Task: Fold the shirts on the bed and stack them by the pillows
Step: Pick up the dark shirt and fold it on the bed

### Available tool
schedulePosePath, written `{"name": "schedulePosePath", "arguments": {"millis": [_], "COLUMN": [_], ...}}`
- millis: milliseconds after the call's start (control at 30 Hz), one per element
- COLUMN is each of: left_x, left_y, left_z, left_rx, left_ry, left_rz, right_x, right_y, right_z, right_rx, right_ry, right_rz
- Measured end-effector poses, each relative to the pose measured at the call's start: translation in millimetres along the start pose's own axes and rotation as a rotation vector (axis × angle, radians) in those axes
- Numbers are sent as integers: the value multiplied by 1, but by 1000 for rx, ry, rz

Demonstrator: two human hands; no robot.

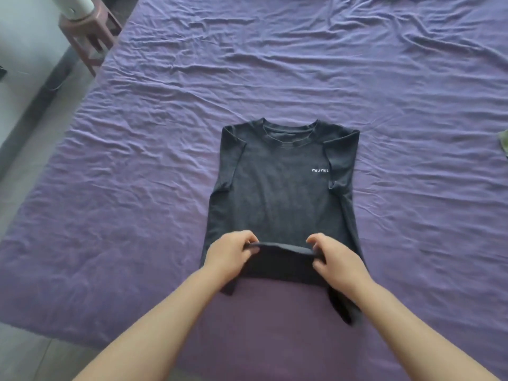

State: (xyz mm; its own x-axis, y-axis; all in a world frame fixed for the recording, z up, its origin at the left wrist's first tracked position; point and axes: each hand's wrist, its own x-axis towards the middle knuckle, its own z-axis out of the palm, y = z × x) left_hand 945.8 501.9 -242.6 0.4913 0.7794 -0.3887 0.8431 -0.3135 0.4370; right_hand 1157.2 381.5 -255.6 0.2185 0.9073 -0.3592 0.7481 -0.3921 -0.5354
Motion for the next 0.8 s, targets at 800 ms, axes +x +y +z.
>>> {"name": "schedulePosePath", "arguments": {"millis": [800], "left_x": [229], "left_y": [2], "left_z": [-132], "left_rx": [-44], "left_ry": [-60], "left_rz": [-283], "right_x": [188], "right_y": [-2], "right_z": [-106], "right_rx": [111], "right_ry": [409], "right_rz": [412]}}
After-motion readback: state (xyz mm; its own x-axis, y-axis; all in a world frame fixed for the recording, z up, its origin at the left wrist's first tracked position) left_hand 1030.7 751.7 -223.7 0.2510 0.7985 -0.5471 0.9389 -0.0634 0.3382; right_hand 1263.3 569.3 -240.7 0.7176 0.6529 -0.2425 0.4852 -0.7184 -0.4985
